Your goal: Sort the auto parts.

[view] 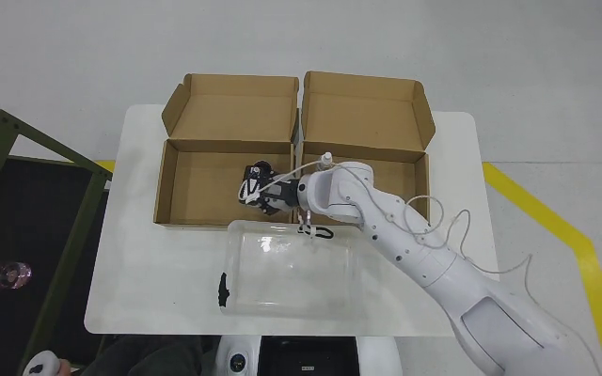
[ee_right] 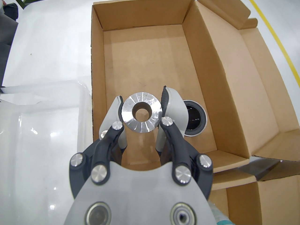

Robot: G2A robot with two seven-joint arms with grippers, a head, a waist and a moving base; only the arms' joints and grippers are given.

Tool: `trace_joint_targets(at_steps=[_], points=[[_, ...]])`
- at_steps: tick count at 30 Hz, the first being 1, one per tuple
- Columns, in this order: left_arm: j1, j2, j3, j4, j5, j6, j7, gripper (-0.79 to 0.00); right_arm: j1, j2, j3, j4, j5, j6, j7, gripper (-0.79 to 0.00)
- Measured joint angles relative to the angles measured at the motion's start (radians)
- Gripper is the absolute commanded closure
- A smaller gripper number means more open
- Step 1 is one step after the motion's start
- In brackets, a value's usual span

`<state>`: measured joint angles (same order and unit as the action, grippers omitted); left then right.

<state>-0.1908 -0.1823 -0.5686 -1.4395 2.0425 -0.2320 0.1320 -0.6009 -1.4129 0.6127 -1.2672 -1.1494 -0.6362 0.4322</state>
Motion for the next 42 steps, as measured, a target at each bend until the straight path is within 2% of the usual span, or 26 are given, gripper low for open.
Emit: trace_joint_targets(at_steps=[14, 24, 28, 32, 36, 42], points=[[0.000, 0.000, 0.000, 0.000, 0.000, 0.000, 0.000, -0.785, 0.061, -0.056, -0.070, 0.141, -0.048, -0.024, -0.022, 0.000], [0.000, 0.000, 0.000, 0.000, 0.000, 0.000, 0.000, -0.785, 0.078, -0.088, -0.100, 0.214, -0.084, -0.034, -0.038, -0.139], [0.000, 0.000, 0.000, 0.000, 0.000, 0.000, 0.000, -0.785, 0.084, -0.098, -0.104, 0.233, -0.095, -0.039, -0.042, -0.256], [0.000, 0.000, 0.000, 0.000, 0.000, 0.000, 0.000, -0.785, 0.086, -0.104, -0.102, 0.244, -0.104, -0.041, -0.045, -0.249], [0.000, 0.000, 0.000, 0.000, 0.000, 0.000, 0.000, -0.785, 0.087, -0.109, -0.099, 0.247, -0.112, -0.052, -0.048, -0.296], [0.000, 0.000, 0.000, 0.000, 0.000, 0.000, 0.000, -0.785, 0.086, -0.109, -0.080, 0.214, -0.117, -0.068, -0.060, -0.286]])
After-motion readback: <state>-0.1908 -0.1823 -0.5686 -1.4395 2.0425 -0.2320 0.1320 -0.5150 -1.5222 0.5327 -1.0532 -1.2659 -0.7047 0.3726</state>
